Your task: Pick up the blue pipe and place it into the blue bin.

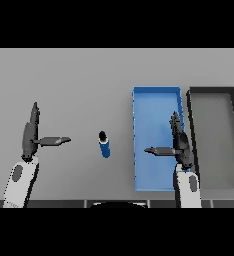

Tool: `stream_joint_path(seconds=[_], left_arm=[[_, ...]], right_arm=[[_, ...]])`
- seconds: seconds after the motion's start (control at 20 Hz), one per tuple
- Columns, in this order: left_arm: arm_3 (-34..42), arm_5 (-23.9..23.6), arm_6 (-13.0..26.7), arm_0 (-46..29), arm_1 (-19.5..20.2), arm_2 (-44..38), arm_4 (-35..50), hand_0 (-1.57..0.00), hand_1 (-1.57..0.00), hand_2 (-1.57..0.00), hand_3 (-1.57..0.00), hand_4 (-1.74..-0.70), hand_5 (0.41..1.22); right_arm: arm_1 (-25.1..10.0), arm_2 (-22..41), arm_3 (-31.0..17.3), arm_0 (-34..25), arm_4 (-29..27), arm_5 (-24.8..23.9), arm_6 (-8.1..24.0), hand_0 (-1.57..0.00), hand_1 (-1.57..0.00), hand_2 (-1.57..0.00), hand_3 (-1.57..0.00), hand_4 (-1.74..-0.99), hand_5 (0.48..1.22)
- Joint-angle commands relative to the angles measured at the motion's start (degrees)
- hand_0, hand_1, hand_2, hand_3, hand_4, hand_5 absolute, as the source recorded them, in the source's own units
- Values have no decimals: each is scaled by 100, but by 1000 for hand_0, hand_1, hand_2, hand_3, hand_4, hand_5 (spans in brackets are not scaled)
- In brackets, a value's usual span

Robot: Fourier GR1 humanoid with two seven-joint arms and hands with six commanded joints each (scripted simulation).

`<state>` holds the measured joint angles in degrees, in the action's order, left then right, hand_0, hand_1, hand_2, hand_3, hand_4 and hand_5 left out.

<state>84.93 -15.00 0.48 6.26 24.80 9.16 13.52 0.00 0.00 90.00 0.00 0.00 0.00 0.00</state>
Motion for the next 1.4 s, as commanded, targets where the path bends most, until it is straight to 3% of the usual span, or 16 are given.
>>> stream_joint_path(seconds=[0.0,0.25,0.35,0.5,0.7,0.95,1.1,1.35], left_arm=[[-9,-11,-9,23,-15,7,-7,1,1,1,1,-966,593],[-139,-80,120,257,-134,93,-99,1,1,1,1,-966,593],[-155,887,-559,-57,506,277,-148,1,1,1,1,-963,592],[-295,1358,-823,-73,808,318,-164,1,1,1,1,-959,592],[-189,1774,-990,-129,883,427,-20,1,1,1,1,-966,594],[391,2449,-926,-401,1203,869,-42,1,1,1,1,-1048,535],[644,2612,-470,-388,965,1336,-156,1,1,1,1,-1113,497],[698,2607,-237,-318,615,1823,-549,1,1,1,1,-1139,450]], right_arm=[[-15,-19,-15,-22,-13,-1,16,1,1,1,1,-1205,629],[-176,-195,-180,-241,-127,62,96,1,1,1,1,-1205,629],[-734,98,175,167,541,194,-710,1,1,1,1,-1201,628],[-927,276,444,341,851,223,-701,1,1,1,1,-1193,622],[-976,321,570,392,834,313,-664,1,1,1,1,-1197,621],[-1012,308,510,329,878,288,-627,1,1,1,1,-1176,615],[-1029,310,443,288,914,293,-566,1,1,1,1,-1164,617],[-980,304,533,371,830,317,-517,1,1,1,1,-1197,615]])
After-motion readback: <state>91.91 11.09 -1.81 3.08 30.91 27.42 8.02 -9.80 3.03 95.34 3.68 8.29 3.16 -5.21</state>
